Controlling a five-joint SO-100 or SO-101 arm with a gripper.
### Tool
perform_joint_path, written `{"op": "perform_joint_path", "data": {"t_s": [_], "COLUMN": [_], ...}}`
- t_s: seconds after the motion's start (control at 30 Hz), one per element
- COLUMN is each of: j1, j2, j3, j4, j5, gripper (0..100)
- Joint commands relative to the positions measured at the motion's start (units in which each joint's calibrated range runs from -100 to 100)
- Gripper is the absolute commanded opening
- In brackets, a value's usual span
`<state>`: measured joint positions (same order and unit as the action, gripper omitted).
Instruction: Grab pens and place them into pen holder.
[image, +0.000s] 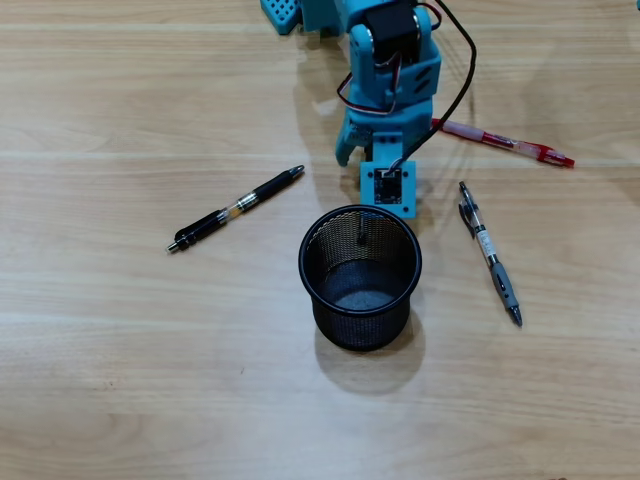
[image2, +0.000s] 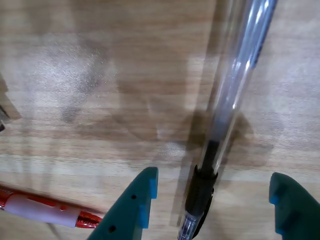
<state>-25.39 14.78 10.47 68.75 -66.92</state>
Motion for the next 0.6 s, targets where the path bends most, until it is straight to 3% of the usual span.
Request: {"op": "perform_joint_path", "data": {"t_s": [0.0,0.2,0.47,0.57], "j1": [-0.7,-2.1,-2.5,-2.6], "j2": [0.4,0.1,0.0,-0.1], "j3": [-0.9,2.6,10.3,10.5], "j4": [-0.4,-3.1,-15.6,-15.7], "j5": [-1.8,-3.8,-3.8,-3.9], "gripper": [25,25,9,7]}}
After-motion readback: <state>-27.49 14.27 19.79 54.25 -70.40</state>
